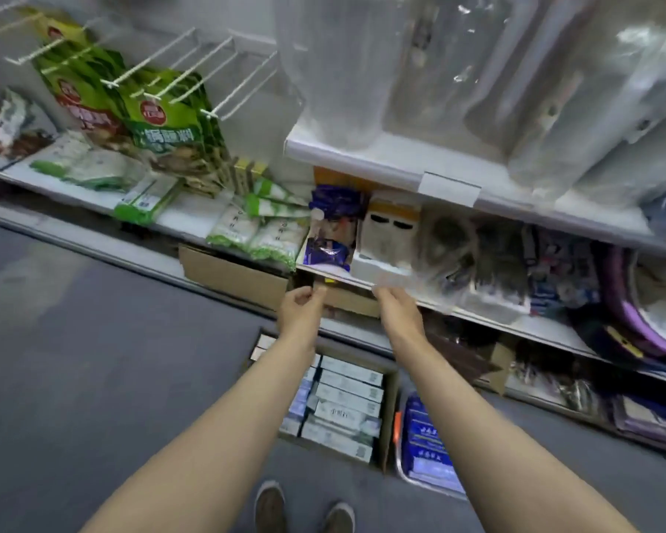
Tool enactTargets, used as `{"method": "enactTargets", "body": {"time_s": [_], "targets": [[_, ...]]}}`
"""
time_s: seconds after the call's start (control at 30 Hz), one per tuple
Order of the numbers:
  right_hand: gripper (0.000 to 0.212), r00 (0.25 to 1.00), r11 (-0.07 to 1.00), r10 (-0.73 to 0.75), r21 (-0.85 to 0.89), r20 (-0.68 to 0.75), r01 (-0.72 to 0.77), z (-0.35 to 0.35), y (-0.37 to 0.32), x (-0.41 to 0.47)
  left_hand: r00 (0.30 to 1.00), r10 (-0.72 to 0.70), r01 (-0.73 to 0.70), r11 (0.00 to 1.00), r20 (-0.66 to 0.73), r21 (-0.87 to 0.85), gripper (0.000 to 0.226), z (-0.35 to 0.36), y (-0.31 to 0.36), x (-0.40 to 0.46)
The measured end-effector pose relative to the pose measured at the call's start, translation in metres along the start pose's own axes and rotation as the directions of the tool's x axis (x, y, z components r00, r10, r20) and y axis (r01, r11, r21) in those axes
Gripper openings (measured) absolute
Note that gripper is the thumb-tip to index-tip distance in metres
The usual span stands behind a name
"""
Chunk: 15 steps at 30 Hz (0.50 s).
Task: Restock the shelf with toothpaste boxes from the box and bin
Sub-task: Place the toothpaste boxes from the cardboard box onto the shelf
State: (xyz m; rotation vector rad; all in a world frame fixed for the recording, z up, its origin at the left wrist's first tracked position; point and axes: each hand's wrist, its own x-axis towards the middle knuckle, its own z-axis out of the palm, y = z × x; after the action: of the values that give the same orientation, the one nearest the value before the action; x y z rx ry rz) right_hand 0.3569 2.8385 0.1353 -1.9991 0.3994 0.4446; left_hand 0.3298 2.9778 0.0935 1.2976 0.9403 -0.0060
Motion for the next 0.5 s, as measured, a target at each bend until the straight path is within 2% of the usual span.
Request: {"method": "enactTargets", "body": {"time_s": [0.1, 0.27, 0.43, 0.5], "targets": [[0.026, 0.994, 0.996, 0.085, -0.037, 0.062, -0.083, 0.036, 0.050, 0.027, 0.990, -0.136, 0.136, 0.991, -0.042, 0.016, 0.025, -0.020, -0.058, 0.034], [0.037, 0.955, 0.960, 0.270, -0.107, 0.122, -0.258, 0.097, 0.147, 0.065, 0.953, -0.275, 0.283, 0.958, -0.128, 0.045, 0.039, -0.048, -0.165, 0.086], [0.025, 0.900, 0.908, 0.412, -0.152, 0.145, -0.391, 0.148, 0.255, 0.101, 0.879, -0.436, 0.448, 0.894, -0.194, 0.021, 0.041, -0.069, -0.264, 0.124], [0.031, 0.866, 0.876, 0.478, -0.141, 0.146, -0.460, 0.162, 0.289, 0.112, 0.849, -0.484, 0.500, 0.866, -0.212, 0.025, 0.040, -0.070, -0.292, 0.139]]}}
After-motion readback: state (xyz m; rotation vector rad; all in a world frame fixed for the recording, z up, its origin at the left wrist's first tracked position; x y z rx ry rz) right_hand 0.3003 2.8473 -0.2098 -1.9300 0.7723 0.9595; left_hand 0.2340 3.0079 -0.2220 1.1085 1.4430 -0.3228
